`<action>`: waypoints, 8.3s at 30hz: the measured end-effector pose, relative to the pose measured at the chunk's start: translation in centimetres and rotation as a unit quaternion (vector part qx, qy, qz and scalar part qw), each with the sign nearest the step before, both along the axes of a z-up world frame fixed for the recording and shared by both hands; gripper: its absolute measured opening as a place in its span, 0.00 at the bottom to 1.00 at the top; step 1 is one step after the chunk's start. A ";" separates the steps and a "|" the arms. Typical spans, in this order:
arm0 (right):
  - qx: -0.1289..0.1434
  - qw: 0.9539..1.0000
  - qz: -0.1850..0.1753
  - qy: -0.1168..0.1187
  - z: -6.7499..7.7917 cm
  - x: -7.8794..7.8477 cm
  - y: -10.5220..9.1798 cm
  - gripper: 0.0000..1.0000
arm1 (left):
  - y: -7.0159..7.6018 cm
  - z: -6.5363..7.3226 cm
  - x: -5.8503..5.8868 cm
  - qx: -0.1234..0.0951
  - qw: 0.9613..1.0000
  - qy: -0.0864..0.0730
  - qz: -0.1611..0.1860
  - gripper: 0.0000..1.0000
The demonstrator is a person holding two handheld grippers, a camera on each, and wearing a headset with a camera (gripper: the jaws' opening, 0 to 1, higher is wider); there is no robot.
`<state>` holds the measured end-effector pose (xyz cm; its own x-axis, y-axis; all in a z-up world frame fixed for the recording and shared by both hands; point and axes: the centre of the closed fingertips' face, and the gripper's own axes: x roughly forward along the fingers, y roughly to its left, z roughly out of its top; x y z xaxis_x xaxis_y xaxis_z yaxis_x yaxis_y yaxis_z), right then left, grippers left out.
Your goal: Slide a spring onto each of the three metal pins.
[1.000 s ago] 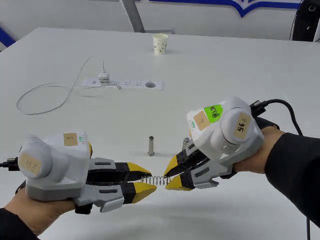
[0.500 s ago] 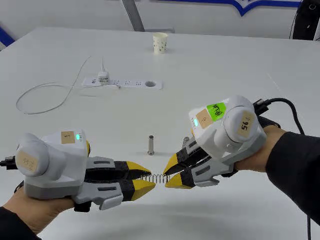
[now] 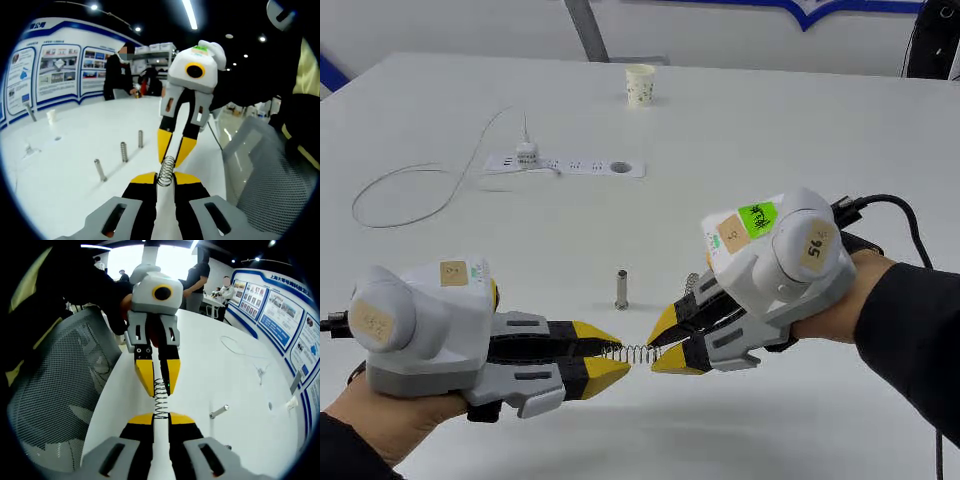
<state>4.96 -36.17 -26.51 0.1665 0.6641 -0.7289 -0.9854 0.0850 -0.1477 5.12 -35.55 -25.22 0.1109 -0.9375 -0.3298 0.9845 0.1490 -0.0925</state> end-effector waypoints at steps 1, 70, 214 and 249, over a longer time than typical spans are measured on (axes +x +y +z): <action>0.000 1.000 0.000 0.000 0.0 0.0 0.0 0.11 | 0.0 0.0 0.0 0.000 1.000 0.000 0.000 0.12; 0.000 1.000 -0.015 0.024 -0.8 -0.5 1.3 0.12 | -1.8 1.7 -0.8 -0.009 1.000 -0.017 -0.023 0.10; 0.149 0.917 -0.371 -0.010 0.4 0.3 -17.6 0.50 | -2.5 1.4 13.3 0.091 0.995 -0.029 -0.021 0.10; 0.154 0.911 -0.383 -0.002 -0.2 -0.1 -18.0 0.50 | -2.9 -0.5 13.3 0.123 0.992 -0.022 -0.034 0.10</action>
<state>4.90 -54.15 -26.67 0.6696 0.5249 -0.5254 -0.6192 0.7852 -0.0046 18.45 -38.48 -25.74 0.0694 -0.8348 -0.5462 0.9954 0.0944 -0.0179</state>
